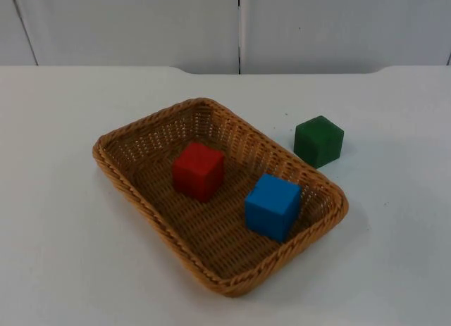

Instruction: Pick up one cube with each hand and place exactly two cubes into the same basket, leaving the remaining cube outside.

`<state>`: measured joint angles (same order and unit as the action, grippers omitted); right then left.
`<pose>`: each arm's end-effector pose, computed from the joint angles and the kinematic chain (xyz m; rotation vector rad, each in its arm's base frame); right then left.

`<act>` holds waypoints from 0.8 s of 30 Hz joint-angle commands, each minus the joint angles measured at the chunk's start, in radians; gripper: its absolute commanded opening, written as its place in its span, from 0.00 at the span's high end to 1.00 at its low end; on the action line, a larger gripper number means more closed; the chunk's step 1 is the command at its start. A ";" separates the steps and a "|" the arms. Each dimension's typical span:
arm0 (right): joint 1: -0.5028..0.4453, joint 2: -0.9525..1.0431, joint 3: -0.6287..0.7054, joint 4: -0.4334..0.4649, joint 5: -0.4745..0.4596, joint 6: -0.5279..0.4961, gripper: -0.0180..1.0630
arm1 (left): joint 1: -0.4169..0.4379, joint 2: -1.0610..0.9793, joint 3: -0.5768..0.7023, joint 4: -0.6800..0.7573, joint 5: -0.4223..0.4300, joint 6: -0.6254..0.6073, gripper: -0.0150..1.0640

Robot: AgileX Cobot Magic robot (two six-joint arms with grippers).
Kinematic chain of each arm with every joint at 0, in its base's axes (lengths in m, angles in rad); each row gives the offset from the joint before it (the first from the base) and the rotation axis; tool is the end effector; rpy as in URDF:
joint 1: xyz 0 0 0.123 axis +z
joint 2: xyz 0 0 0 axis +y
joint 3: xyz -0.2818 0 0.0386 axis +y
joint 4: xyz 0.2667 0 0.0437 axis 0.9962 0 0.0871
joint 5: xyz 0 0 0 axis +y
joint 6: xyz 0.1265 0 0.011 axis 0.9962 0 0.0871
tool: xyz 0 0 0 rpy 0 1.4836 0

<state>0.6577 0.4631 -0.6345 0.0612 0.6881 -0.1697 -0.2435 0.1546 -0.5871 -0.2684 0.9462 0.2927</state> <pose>0.1045 0.0869 0.3192 -0.7912 1.8581 0.3810 0.0566 -0.0422 0.3066 0.5086 1.9145 -0.2862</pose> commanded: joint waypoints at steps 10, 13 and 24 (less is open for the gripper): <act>0.005 -0.170 0.004 -0.078 0.117 0.085 0.37 | -0.004 -0.136 0.005 0.110 0.080 -0.119 0.10; 0.005 -0.205 0.017 -0.090 0.131 0.110 0.37 | -0.004 -0.155 0.005 0.123 0.088 -0.135 0.10; 0.005 -0.374 0.073 -0.181 0.303 0.230 0.37 | -0.004 -0.155 0.057 0.130 0.117 -0.152 0.10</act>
<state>0.6577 0.1077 -0.5633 -0.0952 0.9673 0.0337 -0.2435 0.0041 -0.5424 -0.1394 1.0634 0.1503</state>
